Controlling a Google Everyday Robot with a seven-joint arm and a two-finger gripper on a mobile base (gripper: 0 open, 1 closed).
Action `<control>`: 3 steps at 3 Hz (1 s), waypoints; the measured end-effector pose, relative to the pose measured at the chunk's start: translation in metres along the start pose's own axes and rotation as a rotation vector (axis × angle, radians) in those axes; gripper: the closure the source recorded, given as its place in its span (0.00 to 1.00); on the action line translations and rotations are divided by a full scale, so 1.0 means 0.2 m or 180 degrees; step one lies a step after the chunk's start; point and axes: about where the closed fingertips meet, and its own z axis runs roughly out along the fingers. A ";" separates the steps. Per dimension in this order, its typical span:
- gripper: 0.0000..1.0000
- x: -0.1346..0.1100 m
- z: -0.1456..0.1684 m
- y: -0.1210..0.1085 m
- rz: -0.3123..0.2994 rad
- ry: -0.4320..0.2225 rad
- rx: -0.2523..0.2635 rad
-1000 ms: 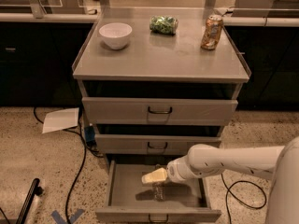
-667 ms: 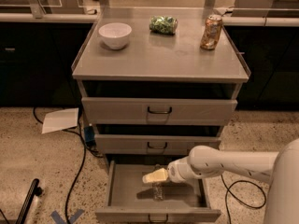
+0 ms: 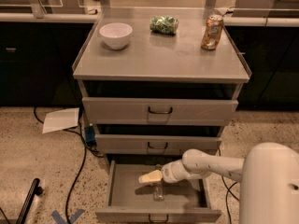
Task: Pick water bottle from bottom drawer and place on counter
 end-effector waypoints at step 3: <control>0.00 0.02 0.05 -0.05 -0.0006 -0.0092 -0.0239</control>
Offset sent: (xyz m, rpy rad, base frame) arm -0.0033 0.0025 0.0068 0.0371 -0.0348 0.0387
